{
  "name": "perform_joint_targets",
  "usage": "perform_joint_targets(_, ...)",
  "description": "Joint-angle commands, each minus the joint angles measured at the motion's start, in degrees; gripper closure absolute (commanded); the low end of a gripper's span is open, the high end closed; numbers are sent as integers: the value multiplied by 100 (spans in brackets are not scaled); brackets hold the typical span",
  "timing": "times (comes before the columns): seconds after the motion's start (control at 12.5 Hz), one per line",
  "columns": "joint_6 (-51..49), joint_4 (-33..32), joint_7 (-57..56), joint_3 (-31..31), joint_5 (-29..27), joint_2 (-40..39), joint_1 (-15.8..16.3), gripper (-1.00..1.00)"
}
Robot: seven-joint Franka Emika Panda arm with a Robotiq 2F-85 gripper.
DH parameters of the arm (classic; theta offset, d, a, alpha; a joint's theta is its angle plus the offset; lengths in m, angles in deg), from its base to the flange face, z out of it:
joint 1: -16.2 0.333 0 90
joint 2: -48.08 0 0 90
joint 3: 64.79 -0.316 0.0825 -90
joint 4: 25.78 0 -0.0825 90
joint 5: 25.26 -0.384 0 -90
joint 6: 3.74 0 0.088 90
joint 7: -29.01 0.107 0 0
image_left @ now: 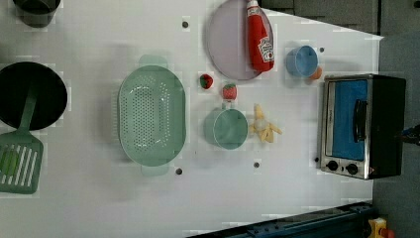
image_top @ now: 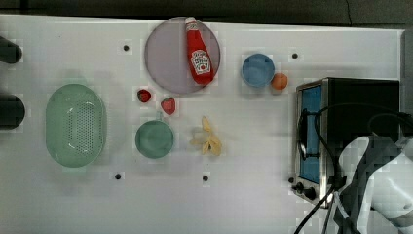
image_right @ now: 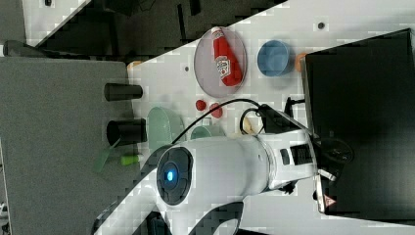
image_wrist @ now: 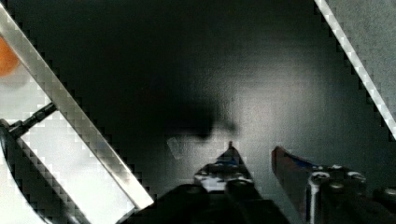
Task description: Pick banana from table and place on oven.
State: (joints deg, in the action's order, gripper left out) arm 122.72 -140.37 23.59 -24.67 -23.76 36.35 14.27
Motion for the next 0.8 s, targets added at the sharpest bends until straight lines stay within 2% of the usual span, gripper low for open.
perform_joint_targets(0.08,67,117,-510,-64,-8,131,85,-18)
perform_joint_targets(0.32,92,183,-512,-88,-6,147,103,-86)
perform_joint_targets(0.4,56,275,-514,-89,4,165,121,-99)
perform_joint_targets(0.56,-88,551,-517,-107,7,280,182,-100)
perform_joint_targets(0.8,-1144,1050,-489,-250,10,637,301,-100)
